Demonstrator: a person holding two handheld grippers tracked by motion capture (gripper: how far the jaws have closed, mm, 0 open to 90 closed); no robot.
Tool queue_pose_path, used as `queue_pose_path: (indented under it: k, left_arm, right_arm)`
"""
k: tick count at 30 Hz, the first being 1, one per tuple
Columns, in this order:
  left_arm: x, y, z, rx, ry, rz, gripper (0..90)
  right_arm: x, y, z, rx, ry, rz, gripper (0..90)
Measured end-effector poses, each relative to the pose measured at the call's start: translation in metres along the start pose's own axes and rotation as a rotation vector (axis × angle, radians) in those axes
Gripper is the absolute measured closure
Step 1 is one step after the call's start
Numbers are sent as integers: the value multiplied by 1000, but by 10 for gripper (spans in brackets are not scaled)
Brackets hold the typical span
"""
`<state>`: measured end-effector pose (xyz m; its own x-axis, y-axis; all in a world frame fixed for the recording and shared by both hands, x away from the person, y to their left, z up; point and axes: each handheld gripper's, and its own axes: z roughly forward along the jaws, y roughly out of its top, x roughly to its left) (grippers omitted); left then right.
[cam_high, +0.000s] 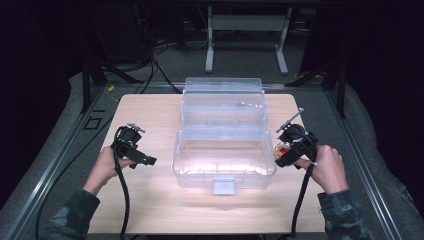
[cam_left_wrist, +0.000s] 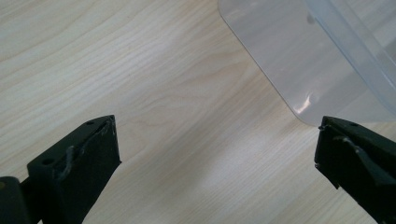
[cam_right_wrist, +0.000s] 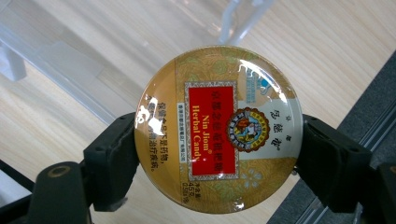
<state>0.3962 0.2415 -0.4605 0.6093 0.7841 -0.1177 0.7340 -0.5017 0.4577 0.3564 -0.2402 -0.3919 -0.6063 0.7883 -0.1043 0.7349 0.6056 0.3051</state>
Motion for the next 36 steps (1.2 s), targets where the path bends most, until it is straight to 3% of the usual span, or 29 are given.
queue_pose_path:
  k: [2, 10, 18, 36]
  left_arm:
    - [0, 0, 1, 4, -4, 1, 2]
    - [-3, 3, 3, 8, -11, 18, 2]
    - [0, 2, 2, 0, -11, 5, 2]
    - [3, -2, 4, 1, -13, 0, 2]
  right_arm:
    - [4, 4, 1, 6, -12, -17, 202]
    - [14, 16, 5, -1, 12, -44, 201]
    - [27, 32, 15, 4, 29, -86, 201]
    - [39, 47, 51, 56, 73, -100, 201]
